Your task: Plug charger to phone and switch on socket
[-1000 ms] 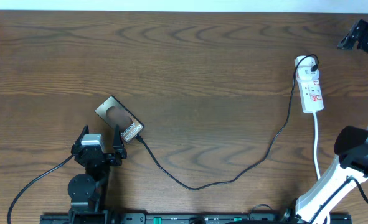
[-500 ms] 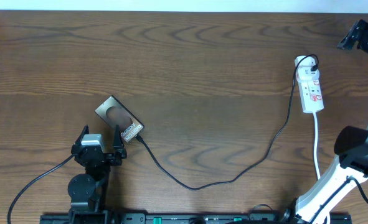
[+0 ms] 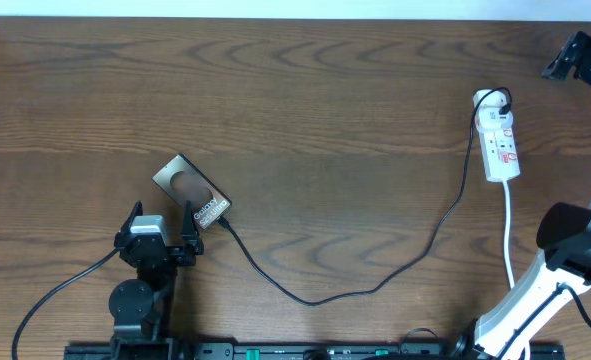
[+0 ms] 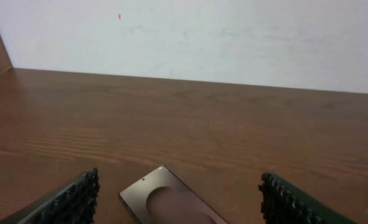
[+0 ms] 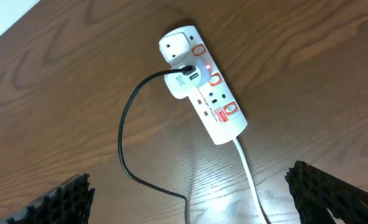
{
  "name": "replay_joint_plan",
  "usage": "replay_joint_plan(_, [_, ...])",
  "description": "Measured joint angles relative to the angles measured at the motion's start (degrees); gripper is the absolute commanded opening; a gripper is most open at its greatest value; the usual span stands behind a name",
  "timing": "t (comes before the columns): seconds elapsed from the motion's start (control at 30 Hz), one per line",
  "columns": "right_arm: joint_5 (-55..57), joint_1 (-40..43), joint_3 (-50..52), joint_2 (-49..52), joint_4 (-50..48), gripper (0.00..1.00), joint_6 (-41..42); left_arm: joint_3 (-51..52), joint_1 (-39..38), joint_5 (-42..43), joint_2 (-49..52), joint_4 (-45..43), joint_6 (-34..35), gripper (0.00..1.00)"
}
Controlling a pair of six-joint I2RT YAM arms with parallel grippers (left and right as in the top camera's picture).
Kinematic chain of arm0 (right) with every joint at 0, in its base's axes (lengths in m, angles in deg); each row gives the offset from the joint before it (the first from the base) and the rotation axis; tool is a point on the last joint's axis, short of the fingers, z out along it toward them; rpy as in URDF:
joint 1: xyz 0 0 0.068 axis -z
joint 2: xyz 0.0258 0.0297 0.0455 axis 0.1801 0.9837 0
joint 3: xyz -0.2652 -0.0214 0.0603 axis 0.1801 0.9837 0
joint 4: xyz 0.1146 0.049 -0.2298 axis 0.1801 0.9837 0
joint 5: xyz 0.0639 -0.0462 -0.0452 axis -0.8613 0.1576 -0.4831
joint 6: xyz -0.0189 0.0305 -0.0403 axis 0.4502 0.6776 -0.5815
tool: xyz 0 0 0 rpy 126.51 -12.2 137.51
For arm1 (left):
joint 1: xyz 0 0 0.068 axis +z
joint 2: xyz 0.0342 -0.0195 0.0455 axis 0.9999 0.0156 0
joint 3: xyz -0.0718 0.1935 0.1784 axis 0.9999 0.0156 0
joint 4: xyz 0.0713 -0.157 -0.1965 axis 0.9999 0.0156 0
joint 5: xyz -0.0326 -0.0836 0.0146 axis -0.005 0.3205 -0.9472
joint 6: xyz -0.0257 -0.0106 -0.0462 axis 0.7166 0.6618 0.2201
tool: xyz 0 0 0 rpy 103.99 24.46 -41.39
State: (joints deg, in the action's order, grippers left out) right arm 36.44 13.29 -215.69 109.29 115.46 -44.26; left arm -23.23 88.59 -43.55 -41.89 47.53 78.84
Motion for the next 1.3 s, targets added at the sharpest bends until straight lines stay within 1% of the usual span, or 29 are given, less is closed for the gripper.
replay_joint_plan(0.1, [-0.04, 0.0, 0.0, 0.0, -0.96, 0.99, 0.24, 0.0, 0.0, 0.0, 0.0, 0.0, 0.0, 0.81])
replay_joint_plan(0.2, [-0.04, -0.26, 1.33, -0.28, -3.3, 0.99, 2.21, 0.0, 0.0, 0.0, 0.0, 0.0, 0.0, 0.81])
replay_joint_plan(0.27, [-0.02, -1.07, 4.98, -1.42, -7.58, 0.99, 3.76, 0.0, 0.0, 0.0, 0.0, 0.0, 0.0, 0.81])
replay_joint_plan(0.33, [0.0, -2.71, 10.64, -3.37, -13.86, 0.99, 5.01, 0.0, 0.0, 0.0, 0.0, 0.0, 0.0, 0.81])
replay_joint_plan(0.43, [-0.02, -6.71, 22.56, -8.48, -27.21, 0.99, 6.1, -0.04, 0.0, -0.02, 0.0, 0.07, -0.02, 0.81])
replay_joint_plan(0.6, [-0.22, -14.05, 43.5, -19.65, -45.75, 0.99, 5.66, -0.13, 0.0, -0.02, 0.0, 0.17, 0.0, 0.81])
replay_joint_plan(0.7, [-0.2, -17.44, 56.22, -27.58, -56.63, 0.99, 4.13, -0.17, 0.0, -0.04, 0.0, 0.24, -0.02, 0.81])
replay_joint_plan(0.77, [-0.07, -19.39, 65.0, -33.11, -65.88, 0.99, 2.82, -0.22, 0.0, -0.02, 0.0, 0.31, -0.04, 0.81])
replay_joint_plan(0.87, [-0.22, -21.57, 76.67, -40.52, -76.3, 0.99, 1.09, -0.22, 0.0, -0.04, 0.0, 0.28, -0.02, 0.81])
replay_joint_plan(0.93, [-0.22, -22.71, 85.46, -45.92, -85.07, 0.99, 0.13, -0.26, 0.0, -0.02, 0.0, 0.39, -0.02, 0.81])
replay_joint_plan(1.1, [-0.13, -23.12, 104.13, -58.9, -99.32, 0.99, -0.87, -0.26, 0.0, -0.02, 0.0, 0.37, -0.04, 0.81])
replay_joint_plan(1.13, [-0.02, -23.12, 109.15, -62.99, -102.57, 0.99, -1.03, -0.26, 0.0, -0.02, 0.0, 0.39, -0.02, 0.81])
replay_joint_plan(1.17, [0.0, -23.15, 110.73, -64.11, -104.08, 0.99, -1.11, -0.26, 0.0, -0.04, 0.0, 0.39, -0.02, 0.81])
replay_joint_plan(1.2, [0.22, -23.15, 114.09, -66.77, -106.84, 0.99, -1.22, -0.28, 0.0, -0.07, -0.02, 0.39, -0.02, 0.81])
replay_joint_plan(1.3, [0.94, -23.15, 123.36, -75.17, -111.14, 0.99, -1.42, -0.28, 0.0, -0.02, -0.02, 0.42, -0.04, 0.81])
